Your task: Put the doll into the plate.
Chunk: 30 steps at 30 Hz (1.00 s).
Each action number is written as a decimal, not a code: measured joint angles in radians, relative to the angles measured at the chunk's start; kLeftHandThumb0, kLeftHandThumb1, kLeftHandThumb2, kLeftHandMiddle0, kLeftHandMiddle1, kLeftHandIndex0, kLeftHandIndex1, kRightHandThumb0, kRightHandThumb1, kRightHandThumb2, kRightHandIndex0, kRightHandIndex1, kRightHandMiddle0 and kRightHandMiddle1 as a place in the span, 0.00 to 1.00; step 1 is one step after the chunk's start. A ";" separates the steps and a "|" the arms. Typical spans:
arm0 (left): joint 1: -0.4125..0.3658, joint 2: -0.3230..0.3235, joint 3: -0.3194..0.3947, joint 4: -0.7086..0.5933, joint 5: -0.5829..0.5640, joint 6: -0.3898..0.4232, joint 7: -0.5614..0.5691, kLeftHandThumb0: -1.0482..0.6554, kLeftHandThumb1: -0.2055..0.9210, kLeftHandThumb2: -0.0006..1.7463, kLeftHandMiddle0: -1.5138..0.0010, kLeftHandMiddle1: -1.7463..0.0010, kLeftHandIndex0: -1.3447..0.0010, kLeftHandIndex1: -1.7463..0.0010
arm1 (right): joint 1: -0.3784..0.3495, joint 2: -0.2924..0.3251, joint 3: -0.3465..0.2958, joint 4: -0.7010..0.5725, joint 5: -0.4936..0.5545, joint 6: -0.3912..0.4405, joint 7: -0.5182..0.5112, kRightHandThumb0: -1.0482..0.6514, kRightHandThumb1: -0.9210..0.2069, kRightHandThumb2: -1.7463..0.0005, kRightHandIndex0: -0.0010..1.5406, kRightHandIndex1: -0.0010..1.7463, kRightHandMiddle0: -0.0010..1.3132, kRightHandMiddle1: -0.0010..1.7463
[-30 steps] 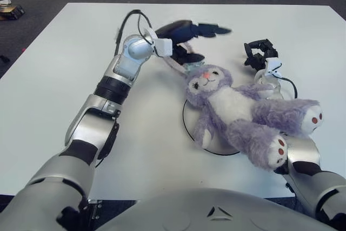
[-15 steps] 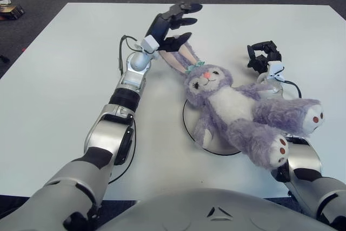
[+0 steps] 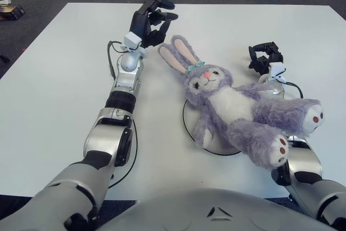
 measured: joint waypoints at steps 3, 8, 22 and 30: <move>0.010 -0.006 0.007 -0.006 -0.006 0.018 0.007 0.41 1.00 0.21 0.53 0.28 0.73 0.09 | 0.003 0.000 -0.001 -0.005 0.000 0.001 0.001 0.41 0.00 0.80 0.51 1.00 0.29 0.89; 0.022 -0.020 0.022 -0.030 -0.008 0.078 0.051 0.41 1.00 0.22 0.52 0.19 0.74 0.08 | 0.011 0.000 -0.003 -0.015 0.001 0.001 0.001 0.40 0.00 0.80 0.50 1.00 0.30 0.89; 0.069 -0.031 0.050 0.002 0.012 0.106 0.159 0.41 0.98 0.29 0.51 0.01 0.80 0.02 | 0.044 0.012 -0.023 -0.019 0.016 -0.068 0.001 0.40 0.00 0.82 0.51 1.00 0.33 0.87; 0.067 -0.028 0.088 0.051 -0.007 0.107 0.195 0.41 0.93 0.35 0.49 0.00 0.81 0.00 | 0.046 0.020 -0.036 0.011 0.018 -0.121 0.011 0.40 0.00 0.83 0.53 1.00 0.34 0.86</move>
